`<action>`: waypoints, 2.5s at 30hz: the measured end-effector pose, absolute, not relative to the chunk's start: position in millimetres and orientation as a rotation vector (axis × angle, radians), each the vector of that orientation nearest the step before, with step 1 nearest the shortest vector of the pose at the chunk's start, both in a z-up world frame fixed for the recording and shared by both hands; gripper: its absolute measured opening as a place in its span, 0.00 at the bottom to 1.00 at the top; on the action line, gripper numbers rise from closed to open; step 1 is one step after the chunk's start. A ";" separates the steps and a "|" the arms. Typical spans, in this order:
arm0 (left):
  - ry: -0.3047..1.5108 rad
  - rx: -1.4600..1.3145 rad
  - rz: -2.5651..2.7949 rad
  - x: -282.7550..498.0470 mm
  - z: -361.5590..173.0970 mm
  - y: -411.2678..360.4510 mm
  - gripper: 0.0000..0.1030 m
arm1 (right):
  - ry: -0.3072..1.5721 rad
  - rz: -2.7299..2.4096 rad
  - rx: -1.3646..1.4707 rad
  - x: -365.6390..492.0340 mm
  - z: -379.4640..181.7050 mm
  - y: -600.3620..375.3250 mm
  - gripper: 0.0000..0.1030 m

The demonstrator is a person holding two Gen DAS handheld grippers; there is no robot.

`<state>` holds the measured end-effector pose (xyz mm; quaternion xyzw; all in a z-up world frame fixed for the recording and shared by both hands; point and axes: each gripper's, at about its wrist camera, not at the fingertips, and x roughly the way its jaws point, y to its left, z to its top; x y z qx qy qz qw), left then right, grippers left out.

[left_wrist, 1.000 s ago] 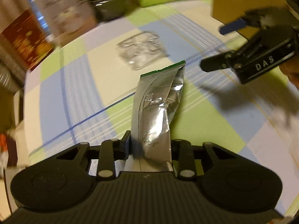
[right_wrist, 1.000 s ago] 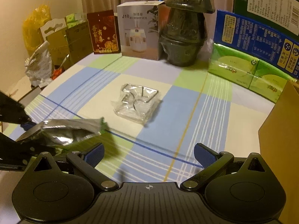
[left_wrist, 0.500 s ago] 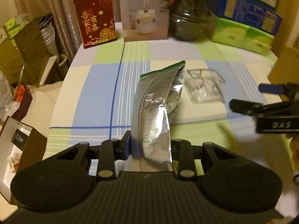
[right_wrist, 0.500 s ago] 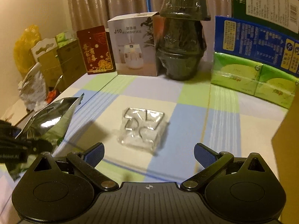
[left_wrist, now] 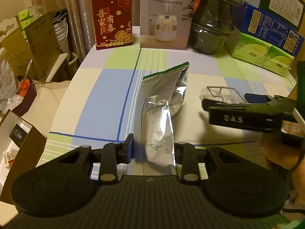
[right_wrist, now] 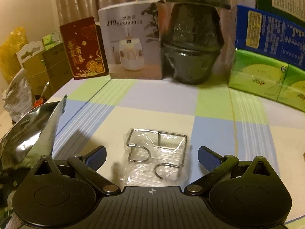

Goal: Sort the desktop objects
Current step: 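Lift the foil bag with the left tool while the right tool grasps the clear plastic tray, then carry the foil bag and plastic tray with both tools toward the cardboard box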

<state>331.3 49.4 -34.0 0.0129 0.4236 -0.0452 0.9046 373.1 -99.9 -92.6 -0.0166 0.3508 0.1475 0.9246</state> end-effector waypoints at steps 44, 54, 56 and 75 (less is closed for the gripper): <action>0.875 -0.008 -0.276 92.8 -1.5 -66.9 0.26 | 0.749 0.236 -0.051 43.4 -4.9 -251.5 0.53; 0.838 -0.011 -0.311 31.1 36.8 -88.8 0.26 | 0.708 0.212 -0.039 -6.2 23.5 -272.9 0.53; 0.836 -0.007 -0.317 23.1 40.7 -93.4 0.26 | 0.703 0.208 -0.035 -12.7 26.7 -278.0 0.53; 0.815 0.020 -0.387 -6.9 59.6 -141.3 0.26 | 0.659 0.147 -0.010 -38.2 46.5 -322.9 0.53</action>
